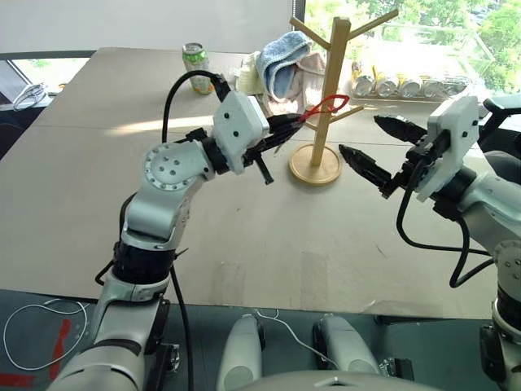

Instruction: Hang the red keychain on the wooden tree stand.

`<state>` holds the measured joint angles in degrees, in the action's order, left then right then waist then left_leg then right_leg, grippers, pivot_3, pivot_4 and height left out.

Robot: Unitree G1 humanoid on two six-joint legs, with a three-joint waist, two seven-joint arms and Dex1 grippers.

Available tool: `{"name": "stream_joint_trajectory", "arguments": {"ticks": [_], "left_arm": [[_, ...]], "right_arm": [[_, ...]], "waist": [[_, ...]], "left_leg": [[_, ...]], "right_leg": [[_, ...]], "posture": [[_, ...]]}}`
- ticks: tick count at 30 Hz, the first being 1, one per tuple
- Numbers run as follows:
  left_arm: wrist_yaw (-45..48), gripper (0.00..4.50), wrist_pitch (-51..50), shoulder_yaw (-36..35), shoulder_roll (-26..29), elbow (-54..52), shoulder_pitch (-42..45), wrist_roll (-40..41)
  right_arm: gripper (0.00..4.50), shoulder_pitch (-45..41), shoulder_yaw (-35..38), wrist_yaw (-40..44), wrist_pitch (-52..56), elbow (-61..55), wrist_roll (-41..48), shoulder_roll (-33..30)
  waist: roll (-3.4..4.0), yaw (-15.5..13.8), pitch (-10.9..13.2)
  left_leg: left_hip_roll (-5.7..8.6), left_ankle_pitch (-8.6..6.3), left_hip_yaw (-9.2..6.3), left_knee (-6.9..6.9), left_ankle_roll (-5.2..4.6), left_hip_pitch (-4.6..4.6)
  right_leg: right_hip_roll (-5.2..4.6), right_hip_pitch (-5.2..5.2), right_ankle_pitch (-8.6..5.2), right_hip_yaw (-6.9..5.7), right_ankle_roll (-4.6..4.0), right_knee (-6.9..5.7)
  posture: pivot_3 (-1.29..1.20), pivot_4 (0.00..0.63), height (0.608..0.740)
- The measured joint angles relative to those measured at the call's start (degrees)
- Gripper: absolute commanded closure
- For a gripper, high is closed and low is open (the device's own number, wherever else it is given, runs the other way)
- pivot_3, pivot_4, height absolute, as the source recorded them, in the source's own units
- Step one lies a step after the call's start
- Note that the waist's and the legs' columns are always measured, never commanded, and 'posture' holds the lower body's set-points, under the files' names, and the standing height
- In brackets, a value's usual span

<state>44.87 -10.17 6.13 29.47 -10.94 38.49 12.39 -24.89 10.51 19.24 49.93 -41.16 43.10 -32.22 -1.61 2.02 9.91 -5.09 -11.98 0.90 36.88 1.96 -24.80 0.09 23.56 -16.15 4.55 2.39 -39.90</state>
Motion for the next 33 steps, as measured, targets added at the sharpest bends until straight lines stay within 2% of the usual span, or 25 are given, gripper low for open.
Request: {"name": "stream_joint_trajectory", "arguments": {"ticks": [13, 27, 30, 33], "left_arm": [[0.38, 4.48, 10.54, 3.52, -2.91, 11.72, 3.96, -7.46], [-1.29, 4.48, 14.58, 3.55, -3.62, 17.31, 5.99, -14.01], [-1.3, 3.55, 14.38, 3.52, -3.73, 17.33, 5.98, -14.34], [-0.87, 2.07, 13.09, 3.37, -3.85, 16.85, 5.81, -13.24]], "right_arm": [[0.0, 0.87, 0.12, -6.79, 1.58, -3.1, 3.51, 0.56], [0.0, 0.87, 0.23, -9.15, 1.97, -3.71, 5.66, -0.53], [0.0, 0.86, 0.21, -9.13, 1.92, -3.63, 5.65, -0.53], [0.0, 0.85, -0.06, -8.93, 1.78, -2.98, 5.57, -0.51]], "waist": [[0.0, -0.05, 0.0], [0.0, -0.02, 0.0], [0.0, -0.03, 0.0], [0.0, 0.0, 0.0]], "left_leg": [[0.01, 0.0, 0.0, 0.0, 0.0, -0.03], [0.01, 0.0, 0.0, 0.0, 0.0, -0.03], [0.01, 0.0, 0.0, 0.0, 0.0, -0.03], [0.01, 0.0, 0.0, 0.0, 0.0, -0.03]], "right_leg": [[0.0, 0.0, 0.0, 0.0, 0.0, 0.02], [0.0, 0.0, 0.0, 0.0, 0.0, 0.02], [0.0, 0.0, 0.0, 0.0, 0.0, 0.02], [0.0, 0.0, 0.0, 0.0, 0.0, 0.02]], "posture": [[0.0, 0.15, 0.733], [0.0, 0.15, 0.733], [0.0, 0.15, 0.733], [0.0, 0.15, 0.733]]}}
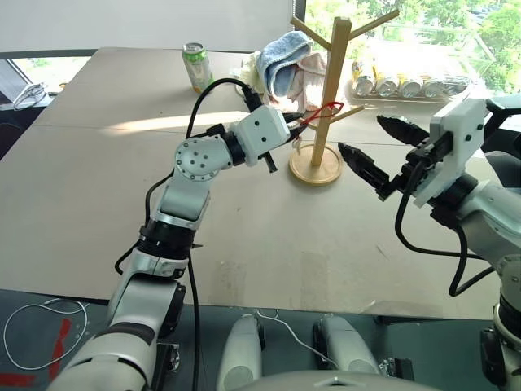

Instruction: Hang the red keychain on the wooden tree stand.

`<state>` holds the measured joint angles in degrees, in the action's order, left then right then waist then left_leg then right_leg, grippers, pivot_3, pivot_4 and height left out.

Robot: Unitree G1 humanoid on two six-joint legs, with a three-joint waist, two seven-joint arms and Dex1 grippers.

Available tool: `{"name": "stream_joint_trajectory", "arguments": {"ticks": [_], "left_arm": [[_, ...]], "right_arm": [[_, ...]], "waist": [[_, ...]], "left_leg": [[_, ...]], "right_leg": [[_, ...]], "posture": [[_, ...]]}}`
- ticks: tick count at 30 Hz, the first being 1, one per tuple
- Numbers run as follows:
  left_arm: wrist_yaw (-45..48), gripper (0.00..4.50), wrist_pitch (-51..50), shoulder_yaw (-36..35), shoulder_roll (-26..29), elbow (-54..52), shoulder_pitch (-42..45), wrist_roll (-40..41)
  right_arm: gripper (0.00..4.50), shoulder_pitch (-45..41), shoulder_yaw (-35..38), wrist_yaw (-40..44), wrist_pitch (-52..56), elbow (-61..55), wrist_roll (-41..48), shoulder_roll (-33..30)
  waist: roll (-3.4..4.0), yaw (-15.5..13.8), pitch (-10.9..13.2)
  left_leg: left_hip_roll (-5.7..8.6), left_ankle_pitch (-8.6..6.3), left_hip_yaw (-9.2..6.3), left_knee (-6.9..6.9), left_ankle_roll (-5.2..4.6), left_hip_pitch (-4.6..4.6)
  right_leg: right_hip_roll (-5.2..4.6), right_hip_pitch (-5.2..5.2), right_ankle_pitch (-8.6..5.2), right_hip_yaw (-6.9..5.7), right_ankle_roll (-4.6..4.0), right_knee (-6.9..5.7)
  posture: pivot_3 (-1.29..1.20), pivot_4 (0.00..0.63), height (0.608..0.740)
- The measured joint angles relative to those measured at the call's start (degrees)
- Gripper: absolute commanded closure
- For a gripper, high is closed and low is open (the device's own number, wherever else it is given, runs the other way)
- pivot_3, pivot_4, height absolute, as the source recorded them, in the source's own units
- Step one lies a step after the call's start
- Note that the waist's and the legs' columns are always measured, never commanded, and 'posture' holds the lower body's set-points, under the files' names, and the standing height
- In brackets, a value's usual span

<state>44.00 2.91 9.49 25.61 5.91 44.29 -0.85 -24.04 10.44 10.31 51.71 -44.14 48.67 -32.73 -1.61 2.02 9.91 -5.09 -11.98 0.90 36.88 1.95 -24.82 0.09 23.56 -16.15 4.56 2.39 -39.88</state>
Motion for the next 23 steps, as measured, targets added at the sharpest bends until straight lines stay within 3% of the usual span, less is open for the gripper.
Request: {"name": "stream_joint_trajectory", "arguments": {"ticks": [4, 5, 11, 16, 20, 23], "left_arm": [[1.09, 0.23, -2.61, -0.26, 0.93, -1.55, -0.69, 1.69], [1.7, 0.1, -3.66, -0.52, 1.8, -2.07, -0.92, 2.49], [5.81, 0.1, -10.83, -5.07, 8.14, -3.44, -1.5, 7.95], [14.89, 0.1, -31.38, -12.41, 20.15, -7.81, -1.94, 21.28], [20.26, 0.1, -37.51, -15.66, 28.4, -8.25, -1.95, 24.92], [22.11, 0.1, -40.24, -16.49, 30.86, -7.4, -1.85, 26.98]], "right_arm": [[0.0, -0.13, -0.55, 0.79, -0.71, 1.15, -0.4, 0.02], [0.0, -0.14, -0.75, 1.4, -0.8, 1.88, -0.55, 0.01], [0.0, -1.64, -1.57, 8.37, -2.21, 6.52, -2.07, -4.34], [0.0, -3.17, -1.42, 18.2, -3.95, 14.09, -3.39, -10.8], [0.0, -4.21, -1.39, 25.53, -4.51, 19.45, -4.32, -16.13], [0.0, -5.19, -1.38, 28.11, -4.68, 22.39, -4.85, -16.69]], "waist": [[0.0, 0.11, 0.0], [0.0, 0.19, 0.0], [0.01, 0.3, 0.01], [0.03, 0.36, 0.04], [0.04, 0.11, 0.05], [0.05, 0.08, 0.05]], "left_leg": [[0.0, 0.0, 0.0, 0.0, 0.0, 0.0], [0.0, 0.0, 0.0, 0.0, 0.0, 0.01], [0.0, 0.0, 0.01, 0.0, 0.0, 0.01], [-0.02, 0.0, 0.0, -0.05, 0.0, 0.0], [-0.01, 0.0, 0.01, -0.05, 0.0, 0.02], [-0.01, 0.0, 0.01, -0.04, 0.0, 0.02]], "right_leg": [[0.0, 0.0, 0.0, 0.0, 0.0, 0.0], [0.0, 0.0, 0.0, 0.0, 0.0, -0.01], [0.0, 0.01, 0.0, 0.0, 0.0, 0.0], [0.01, 0.05, -0.02, -0.02, 0.01, 0.03], [-0.01, 0.04, -0.03, -0.04, 0.0, 0.03], [-0.01, 0.04, -0.05, -0.04, 0.03, 0.02]], "posture": [[0.0, 0.15, 0.733], [0.0, 0.15, 0.733], [0.0, 0.15, 0.733], [0.0, 0.15, 0.733], [0.0, 0.15, 0.733], [0.0, 0.15, 0.733]]}}
